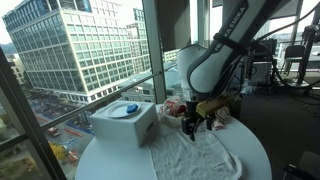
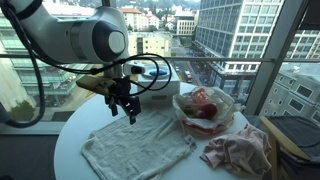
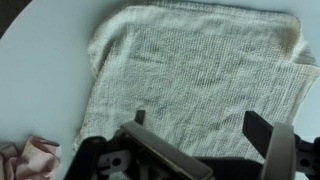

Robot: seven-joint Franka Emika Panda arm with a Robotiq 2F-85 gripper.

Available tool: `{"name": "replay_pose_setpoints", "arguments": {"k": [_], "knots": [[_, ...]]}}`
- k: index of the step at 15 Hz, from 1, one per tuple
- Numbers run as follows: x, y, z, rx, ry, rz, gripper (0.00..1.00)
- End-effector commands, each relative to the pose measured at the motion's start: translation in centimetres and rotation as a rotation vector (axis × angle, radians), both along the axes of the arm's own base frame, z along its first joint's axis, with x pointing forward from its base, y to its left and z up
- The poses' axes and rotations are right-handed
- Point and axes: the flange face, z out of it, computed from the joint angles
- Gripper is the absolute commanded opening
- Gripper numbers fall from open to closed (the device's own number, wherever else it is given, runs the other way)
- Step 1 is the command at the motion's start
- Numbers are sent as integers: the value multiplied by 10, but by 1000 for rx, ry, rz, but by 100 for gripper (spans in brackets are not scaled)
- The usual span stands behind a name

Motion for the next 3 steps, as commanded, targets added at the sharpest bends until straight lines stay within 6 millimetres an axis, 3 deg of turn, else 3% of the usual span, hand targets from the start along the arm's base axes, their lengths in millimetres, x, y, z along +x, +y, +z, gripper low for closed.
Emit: {"name": "replay_pose_setpoints", "arguments": {"k": [1, 3], "knots": [[-1, 0, 0, 0, 1, -1, 100], [-2, 0, -1, -1, 3, -4, 100]]}}
